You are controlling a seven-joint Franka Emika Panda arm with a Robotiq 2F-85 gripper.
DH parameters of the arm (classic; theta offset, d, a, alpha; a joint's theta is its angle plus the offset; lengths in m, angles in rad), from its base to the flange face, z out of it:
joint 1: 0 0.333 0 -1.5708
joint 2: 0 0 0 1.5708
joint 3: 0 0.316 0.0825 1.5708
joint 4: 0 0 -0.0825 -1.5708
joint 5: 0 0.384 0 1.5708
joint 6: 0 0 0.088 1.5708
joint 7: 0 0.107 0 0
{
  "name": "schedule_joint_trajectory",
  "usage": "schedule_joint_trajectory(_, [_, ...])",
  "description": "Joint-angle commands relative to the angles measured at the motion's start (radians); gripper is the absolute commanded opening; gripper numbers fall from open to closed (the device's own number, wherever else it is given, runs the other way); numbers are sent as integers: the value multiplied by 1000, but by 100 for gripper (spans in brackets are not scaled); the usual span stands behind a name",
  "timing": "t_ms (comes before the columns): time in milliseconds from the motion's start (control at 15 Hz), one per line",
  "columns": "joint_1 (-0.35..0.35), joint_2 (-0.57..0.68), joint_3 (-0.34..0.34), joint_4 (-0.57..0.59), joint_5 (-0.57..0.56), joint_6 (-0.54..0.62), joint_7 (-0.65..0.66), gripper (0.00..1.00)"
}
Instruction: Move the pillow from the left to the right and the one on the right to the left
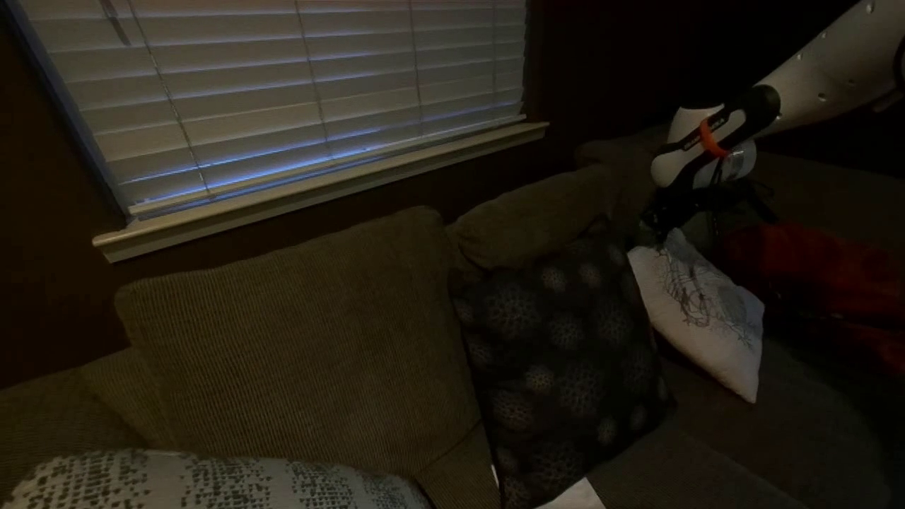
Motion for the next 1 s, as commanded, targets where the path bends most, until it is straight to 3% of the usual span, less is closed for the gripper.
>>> schedule_joint_trajectory(0, [66,-163,-59,-238,-17,41,77,1])
schedule_joint_trajectory(667, [332,-413,-355,-648,-22,64,416,1])
schedule_joint_trajectory(933, [408,-458,-424,-702,-39,47,506,1])
